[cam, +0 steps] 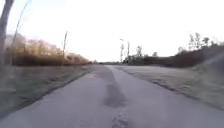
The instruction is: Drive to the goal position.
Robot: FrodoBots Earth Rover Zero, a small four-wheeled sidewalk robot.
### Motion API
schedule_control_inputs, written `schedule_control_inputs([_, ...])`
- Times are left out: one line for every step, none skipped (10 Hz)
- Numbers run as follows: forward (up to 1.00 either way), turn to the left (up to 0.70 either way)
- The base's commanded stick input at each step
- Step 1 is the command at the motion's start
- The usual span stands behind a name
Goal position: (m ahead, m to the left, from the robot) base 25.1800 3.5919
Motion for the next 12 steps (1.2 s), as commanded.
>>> schedule_control_inputs([0.85,0.00])
schedule_control_inputs([0.85,0.00])
schedule_control_inputs([0.85,0.00])
schedule_control_inputs([0.85,0.00])
schedule_control_inputs([0.85,0.00])
schedule_control_inputs([0.85,0.00])
schedule_control_inputs([0.85,0.00])
schedule_control_inputs([0.85,0.00])
schedule_control_inputs([0.85,0.00])
schedule_control_inputs([0.85,0.00])
schedule_control_inputs([0.85,0.00])
schedule_control_inputs([0.85,0.00])
